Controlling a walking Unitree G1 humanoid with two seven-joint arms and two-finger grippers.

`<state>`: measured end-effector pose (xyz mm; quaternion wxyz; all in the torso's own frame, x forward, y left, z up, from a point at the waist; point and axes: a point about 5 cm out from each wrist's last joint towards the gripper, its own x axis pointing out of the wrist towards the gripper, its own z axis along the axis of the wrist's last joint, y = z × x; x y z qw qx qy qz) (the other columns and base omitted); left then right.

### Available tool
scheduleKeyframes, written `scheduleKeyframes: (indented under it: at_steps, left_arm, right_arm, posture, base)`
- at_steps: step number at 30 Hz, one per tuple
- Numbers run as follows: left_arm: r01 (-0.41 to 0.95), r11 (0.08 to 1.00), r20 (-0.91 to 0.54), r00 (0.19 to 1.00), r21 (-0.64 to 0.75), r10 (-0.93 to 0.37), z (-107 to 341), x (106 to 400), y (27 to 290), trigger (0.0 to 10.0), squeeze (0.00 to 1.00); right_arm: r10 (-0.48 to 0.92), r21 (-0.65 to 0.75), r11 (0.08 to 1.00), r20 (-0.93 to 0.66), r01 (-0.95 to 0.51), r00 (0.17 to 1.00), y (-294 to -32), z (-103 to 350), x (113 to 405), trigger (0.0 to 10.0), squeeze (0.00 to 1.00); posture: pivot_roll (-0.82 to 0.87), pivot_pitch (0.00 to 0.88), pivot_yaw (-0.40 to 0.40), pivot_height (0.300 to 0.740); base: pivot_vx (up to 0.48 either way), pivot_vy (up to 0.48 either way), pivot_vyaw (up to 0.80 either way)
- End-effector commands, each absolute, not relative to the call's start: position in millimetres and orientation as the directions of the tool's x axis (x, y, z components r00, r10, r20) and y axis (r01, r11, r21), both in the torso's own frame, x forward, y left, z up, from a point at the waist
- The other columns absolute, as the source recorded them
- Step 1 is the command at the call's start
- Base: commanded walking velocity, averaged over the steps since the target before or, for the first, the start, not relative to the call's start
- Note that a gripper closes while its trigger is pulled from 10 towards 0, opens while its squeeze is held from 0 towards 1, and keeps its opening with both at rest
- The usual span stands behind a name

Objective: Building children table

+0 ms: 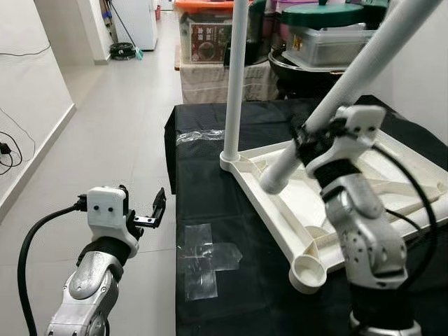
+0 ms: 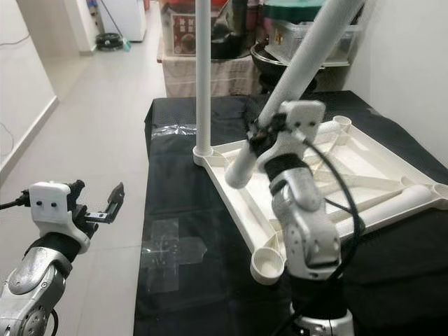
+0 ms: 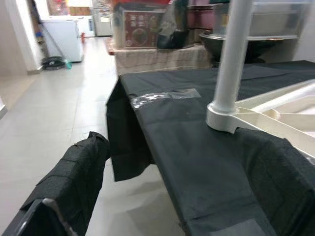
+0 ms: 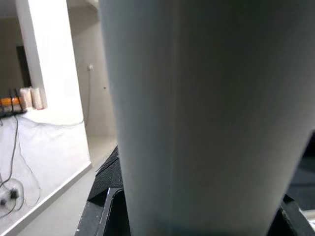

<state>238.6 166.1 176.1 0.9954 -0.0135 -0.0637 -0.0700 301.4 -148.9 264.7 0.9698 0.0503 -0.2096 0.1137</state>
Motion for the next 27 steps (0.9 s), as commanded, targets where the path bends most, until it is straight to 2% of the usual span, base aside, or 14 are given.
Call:
scheduleKeyframes:
  at_steps: [1,6,15,27]
  left_arm:
    - [0.143,0.990,0.128,0.982,0.000,-0.142,175.8,234.9,165.1,10.0,0.00]
    - [0.140,0.990,0.127,0.982,-0.002,-0.138,175.3,232.5,165.1,10.0,0.00]
    - [0.135,0.988,0.142,0.979,0.076,-0.145,177.0,234.9,170.5,10.0,0.00]
    - [0.148,0.986,0.152,0.975,0.082,-0.159,175.9,239.8,164.5,10.0,0.00]
  right_arm:
    - [0.206,0.004,0.972,0.481,-0.237,0.852,-146.4,271.1,294.9,10.0,0.00]
    - [0.199,-0.023,0.976,0.476,-0.214,0.857,-149.1,262.8,295.3,10.0,0.00]
    - [0.184,-0.088,0.983,0.470,-0.162,0.863,-152.4,251.1,295.9,10.0,0.00]
    - [0.168,-0.046,0.985,0.480,-0.167,0.861,-147.3,249.4,302.5,10.0,0.00]
  posture:
    - [0.05,0.000,-0.045,0.740]
    - [0.06,0.000,-0.051,0.740]
    - [0.06,0.000,-0.063,0.740]
    - [0.06,0.000,-0.061,0.740]
  base:
    - [0.000,0.000,0.00]
    - [0.000,0.000,0.00]
    - [0.000,0.000,0.00]
    - [0.000,-0.442,0.00]
